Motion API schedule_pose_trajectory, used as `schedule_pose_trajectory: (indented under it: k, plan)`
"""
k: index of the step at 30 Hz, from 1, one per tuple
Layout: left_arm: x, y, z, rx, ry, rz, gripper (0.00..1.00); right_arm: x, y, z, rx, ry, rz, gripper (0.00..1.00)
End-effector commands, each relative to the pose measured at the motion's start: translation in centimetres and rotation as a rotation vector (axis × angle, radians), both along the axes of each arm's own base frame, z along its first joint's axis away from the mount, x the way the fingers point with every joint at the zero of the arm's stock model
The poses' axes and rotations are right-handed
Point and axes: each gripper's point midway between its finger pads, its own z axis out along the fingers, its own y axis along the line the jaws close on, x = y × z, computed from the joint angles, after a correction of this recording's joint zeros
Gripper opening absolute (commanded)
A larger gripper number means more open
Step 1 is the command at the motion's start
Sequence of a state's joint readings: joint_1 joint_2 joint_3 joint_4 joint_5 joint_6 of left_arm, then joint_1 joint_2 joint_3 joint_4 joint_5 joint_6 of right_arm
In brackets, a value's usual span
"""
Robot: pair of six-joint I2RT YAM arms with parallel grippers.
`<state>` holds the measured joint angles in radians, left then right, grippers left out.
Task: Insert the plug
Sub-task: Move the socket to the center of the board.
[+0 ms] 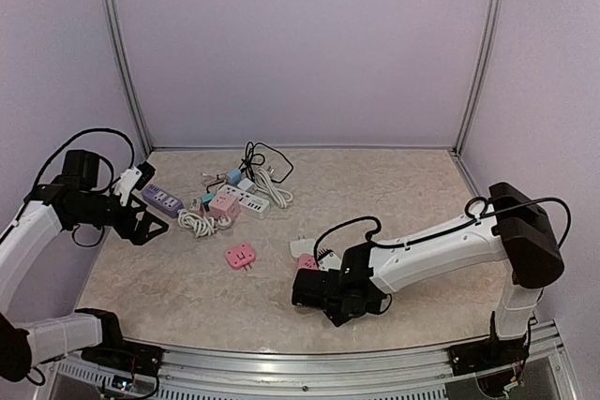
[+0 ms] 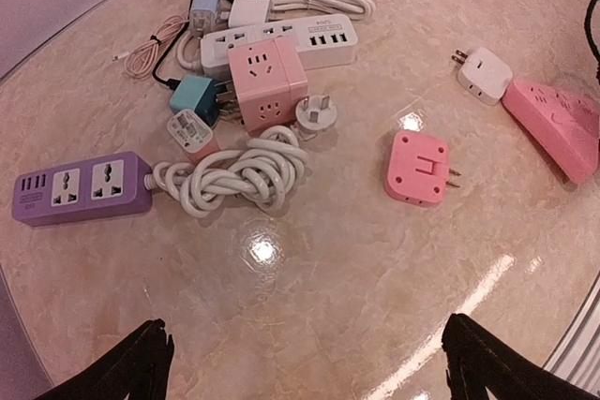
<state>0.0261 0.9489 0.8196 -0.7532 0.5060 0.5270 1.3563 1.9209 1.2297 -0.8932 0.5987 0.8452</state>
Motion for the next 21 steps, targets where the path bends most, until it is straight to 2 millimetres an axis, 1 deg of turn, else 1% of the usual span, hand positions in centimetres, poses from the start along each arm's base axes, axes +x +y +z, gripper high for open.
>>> schedule_pose_trajectory:
  k: [1,2,3,5,6,7,8,10,12,14,16,18,21]
  plan:
    - [-0.4,0.4,-0.9,0.018,0.026,0.009,0.99,2.8,-4.7,0.1,-0.151,-0.014,0.048,1.00]
    - [-0.4,0.4,-0.9,0.020,0.027,0.010,0.99,3.1,-5.1,0.6,-0.161,-0.006,0.072,1.00]
    - [-0.4,0.4,-1.0,0.021,0.029,0.011,0.99,3.1,-5.2,1.2,-0.145,-0.006,0.085,1.00]
    - [-0.4,0.4,-1.1,0.022,0.032,0.009,0.99,2.8,-4.6,2.4,-0.115,0.014,0.165,1.00]
    - [-0.4,0.4,-1.2,0.022,0.033,0.008,0.99,2.5,-3.7,3.3,-0.060,0.028,0.219,1.00]
    - [-0.3,0.4,-1.2,0.022,0.031,0.007,0.99,1.8,-2.4,3.9,0.022,0.067,0.266,1.00]
    - [-0.4,0.4,-1.2,0.021,0.033,0.006,0.99,1.6,-1.0,4.7,0.100,0.083,0.298,1.00]
    - [-0.3,0.4,-1.2,0.021,0.033,0.006,0.99,2.2,2.0,6.7,0.289,0.078,0.306,1.00]
    - [-0.3,0.4,-1.2,0.021,0.035,0.007,0.99,3.5,4.3,7.9,0.442,0.080,0.274,1.00]
    - [-0.4,0.4,-1.2,0.021,0.038,0.009,0.99,5.7,5.5,7.3,0.518,0.097,0.188,1.00]
    - [-0.5,0.4,-1.3,0.022,0.037,0.007,0.99,7.7,6.7,6.7,0.553,0.117,0.110,1.00]
    - [-0.6,0.4,-1.1,0.022,0.029,0.011,0.99,8.9,7.8,5.4,0.542,0.148,0.073,1.00]
    - [-0.7,0.4,-1.0,0.024,0.020,0.010,0.99,9.5,9.8,4.1,0.537,0.186,0.065,1.00]
